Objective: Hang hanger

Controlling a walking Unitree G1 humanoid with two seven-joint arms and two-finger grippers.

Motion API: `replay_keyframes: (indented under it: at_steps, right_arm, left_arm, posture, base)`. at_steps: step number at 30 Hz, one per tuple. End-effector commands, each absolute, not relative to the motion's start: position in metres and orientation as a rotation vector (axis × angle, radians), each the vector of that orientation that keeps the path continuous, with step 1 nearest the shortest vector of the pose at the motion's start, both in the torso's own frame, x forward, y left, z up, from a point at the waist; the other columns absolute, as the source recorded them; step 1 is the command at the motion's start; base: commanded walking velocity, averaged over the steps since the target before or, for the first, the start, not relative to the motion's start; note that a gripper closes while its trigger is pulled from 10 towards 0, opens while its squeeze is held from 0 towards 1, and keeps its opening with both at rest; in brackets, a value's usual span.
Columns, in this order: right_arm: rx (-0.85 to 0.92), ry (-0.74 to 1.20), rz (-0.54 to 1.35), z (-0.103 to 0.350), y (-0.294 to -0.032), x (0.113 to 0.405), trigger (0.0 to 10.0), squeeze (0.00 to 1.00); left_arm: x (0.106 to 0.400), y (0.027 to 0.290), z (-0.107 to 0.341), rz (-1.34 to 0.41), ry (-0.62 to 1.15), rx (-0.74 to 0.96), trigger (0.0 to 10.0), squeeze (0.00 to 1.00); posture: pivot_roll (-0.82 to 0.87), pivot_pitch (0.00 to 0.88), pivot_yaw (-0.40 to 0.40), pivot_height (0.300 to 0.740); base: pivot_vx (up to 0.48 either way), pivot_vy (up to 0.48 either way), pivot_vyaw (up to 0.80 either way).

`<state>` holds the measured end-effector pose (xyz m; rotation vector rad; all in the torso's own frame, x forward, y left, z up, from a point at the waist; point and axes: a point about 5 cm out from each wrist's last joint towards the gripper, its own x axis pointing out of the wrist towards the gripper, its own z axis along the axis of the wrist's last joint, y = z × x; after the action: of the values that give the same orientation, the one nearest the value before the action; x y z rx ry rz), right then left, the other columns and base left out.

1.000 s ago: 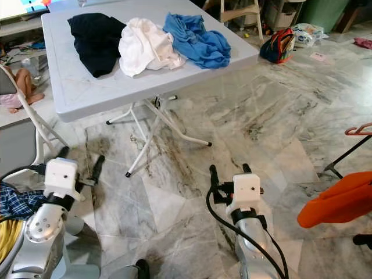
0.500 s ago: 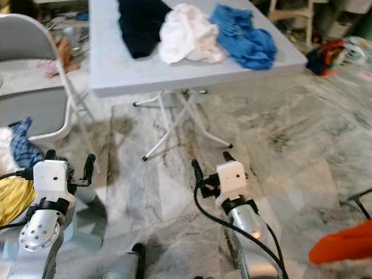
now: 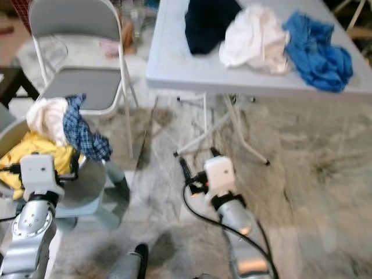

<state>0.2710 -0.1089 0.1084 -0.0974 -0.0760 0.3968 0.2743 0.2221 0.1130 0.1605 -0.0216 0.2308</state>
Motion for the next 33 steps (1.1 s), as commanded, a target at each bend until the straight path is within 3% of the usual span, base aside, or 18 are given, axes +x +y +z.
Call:
replay_keyframes:
  at_steps: [1, 15, 25, 33]
  right_arm:
    - [-0.094, -0.070, 0.390, 0.109, -0.113, 0.270, 10.0, 0.00]
    - [-0.068, -0.090, 0.420, 0.113, -0.109, 0.273, 10.0, 0.00]
    - [-0.057, -0.097, 0.429, 0.113, -0.105, 0.272, 10.0, 0.00]
    - [-0.055, -0.099, 0.428, 0.113, -0.104, 0.272, 10.0, 0.00]
  left_arm:
    - [0.271, 0.222, 0.106, 0.241, 0.008, 0.143, 10.0, 0.00]
    - [0.265, 0.211, 0.104, 0.174, -0.003, 0.100, 10.0, 0.00]
    - [0.268, 0.210, 0.107, 0.145, -0.013, 0.105, 10.0, 0.00]
    - [0.270, 0.210, 0.107, 0.140, -0.013, 0.106, 10.0, 0.00]
  posture:
    - [0.18, 0.193, -0.062, 0.740]
    - [0.20, 0.190, -0.072, 0.740]
    - [0.19, 0.189, -0.056, 0.740]
    - [0.19, 0.189, -0.056, 0.740]
  base:
    - [0.000, 0.000, 0.46]
    - [0.000, 0.000, 0.00]
    - [0.277, 0.000, 0.00]
    - [0.292, 0.278, 0.00]
